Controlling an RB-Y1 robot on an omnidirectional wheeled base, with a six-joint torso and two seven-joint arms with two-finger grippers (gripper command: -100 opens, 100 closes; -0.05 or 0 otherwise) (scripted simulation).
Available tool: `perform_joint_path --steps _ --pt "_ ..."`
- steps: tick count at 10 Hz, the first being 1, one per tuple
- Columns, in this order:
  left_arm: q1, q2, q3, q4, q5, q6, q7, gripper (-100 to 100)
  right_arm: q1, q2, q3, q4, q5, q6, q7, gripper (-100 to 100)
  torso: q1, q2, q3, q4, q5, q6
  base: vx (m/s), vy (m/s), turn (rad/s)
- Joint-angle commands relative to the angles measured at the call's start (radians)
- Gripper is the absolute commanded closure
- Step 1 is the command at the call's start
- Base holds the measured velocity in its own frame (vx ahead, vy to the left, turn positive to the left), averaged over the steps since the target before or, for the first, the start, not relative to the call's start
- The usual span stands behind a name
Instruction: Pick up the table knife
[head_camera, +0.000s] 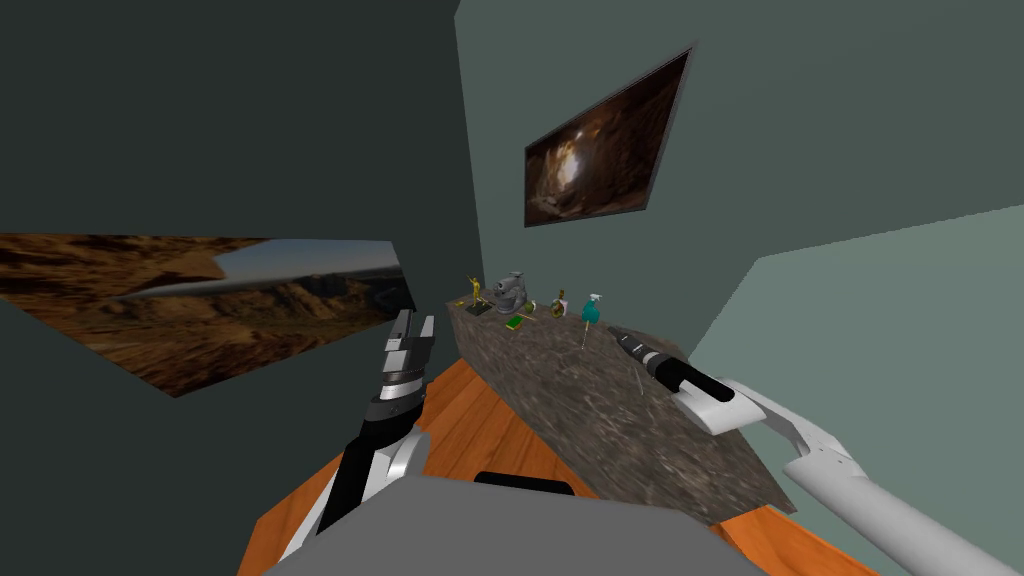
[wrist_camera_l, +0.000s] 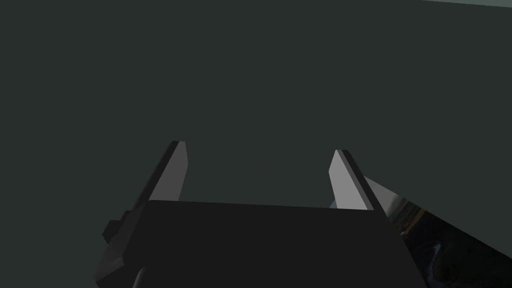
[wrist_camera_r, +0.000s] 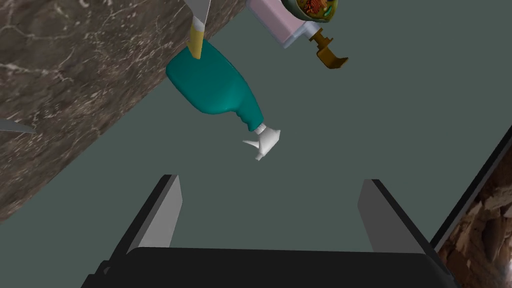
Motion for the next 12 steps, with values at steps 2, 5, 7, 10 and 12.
perform_joint_path --steps 2,5,7,10,12 --pt "0.0 0.0 0.0 0.0 0.0 0.0 0.0 0 -0.029 -0.042 0.04 0.05 -0.012 0.073 0.031 -100 0.0 -0.001 0.0 0.0 0.0 0.0 0.031 0.019 0.037" --pt "0.0 0.0 0.0 0.0 0.0 0.0 0.0 0 -0.057 -0.085 0.089 0.096 -0.02 0.157 0.07 -100 -0.001 0.0 0.0 0.0 0.0 0.0 0.021 0.011 0.029" --pt "0.0 0.0 0.0 0.0 0.0 0.0 0.0 0 -0.07 -0.104 0.114 0.118 -0.023 0.203 0.088 -100 -0.001 0.0 0.0 0.0 0.0 0.0 0.021 0.01 0.026" --pt "0.0 0.0 0.0 0.0 0.0 0.0 0.0 0 -0.082 -0.121 0.139 0.138 -0.024 0.253 0.106 -100 -0.001 0.0 0.0 0.0 0.0 0.0 0.023 0.007 0.023" --pt "0.0 0.0 0.0 0.0 0.0 0.0 0.0 0 -0.102 -0.149 0.189 0.173 -0.026 0.317 0.139 -100 -0.001 0.0 0.0 0.0 0.0 0.0 0.029 0.009 0.035"
